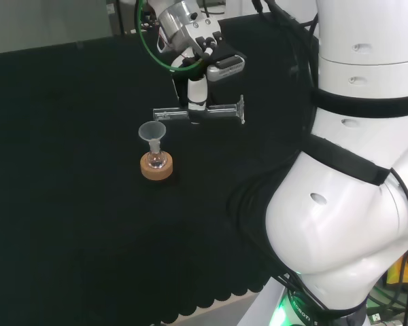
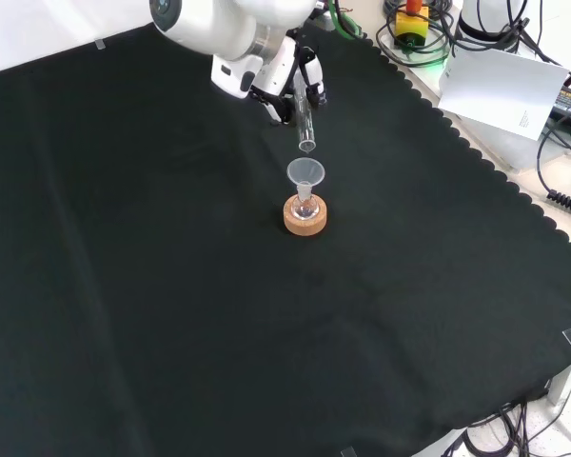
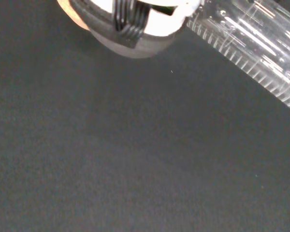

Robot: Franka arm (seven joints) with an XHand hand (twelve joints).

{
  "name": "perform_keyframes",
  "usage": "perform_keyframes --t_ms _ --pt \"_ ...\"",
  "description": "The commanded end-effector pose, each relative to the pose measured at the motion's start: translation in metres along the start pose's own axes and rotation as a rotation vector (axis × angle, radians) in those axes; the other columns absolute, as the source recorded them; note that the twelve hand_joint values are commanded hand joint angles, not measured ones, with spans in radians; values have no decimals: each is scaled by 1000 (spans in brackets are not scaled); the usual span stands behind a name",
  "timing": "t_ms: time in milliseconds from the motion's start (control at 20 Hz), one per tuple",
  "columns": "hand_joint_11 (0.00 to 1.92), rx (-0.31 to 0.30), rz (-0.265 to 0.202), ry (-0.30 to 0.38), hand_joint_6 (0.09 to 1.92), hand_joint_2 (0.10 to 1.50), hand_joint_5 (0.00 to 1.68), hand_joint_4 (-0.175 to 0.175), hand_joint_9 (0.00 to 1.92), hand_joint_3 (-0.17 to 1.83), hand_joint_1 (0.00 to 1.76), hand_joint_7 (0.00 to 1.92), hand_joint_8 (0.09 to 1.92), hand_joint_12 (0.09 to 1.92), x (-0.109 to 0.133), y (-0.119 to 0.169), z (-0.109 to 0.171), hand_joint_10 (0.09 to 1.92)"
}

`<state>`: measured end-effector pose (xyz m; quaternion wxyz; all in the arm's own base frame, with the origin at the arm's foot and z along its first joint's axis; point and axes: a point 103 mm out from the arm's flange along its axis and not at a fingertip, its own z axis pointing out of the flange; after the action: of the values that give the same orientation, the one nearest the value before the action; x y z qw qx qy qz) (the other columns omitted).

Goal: Pour the water from the graduated cylinder into the round-bottom flask.

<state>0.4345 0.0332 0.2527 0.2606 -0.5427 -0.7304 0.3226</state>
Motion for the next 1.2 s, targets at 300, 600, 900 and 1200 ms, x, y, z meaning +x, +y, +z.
perform_keyframes --t_ms 300,600,900,1200 --pt "1400 -178 -158 53 597 1085 1246 -175 1880 -175 1207 1703 335 566 6 -4 -3 92" --pt "1395 -232 -198 80 599 1085 1245 -169 1875 -175 1205 1698 337 563 -4 -3 4 91" --pt "1393 -305 -218 103 600 1086 1244 -162 1873 -175 1203 1695 339 562 -14 -3 6 91" --pt "1395 -359 -248 148 602 1086 1244 -155 1873 -175 1201 1693 341 562 -23 -2 10 92"
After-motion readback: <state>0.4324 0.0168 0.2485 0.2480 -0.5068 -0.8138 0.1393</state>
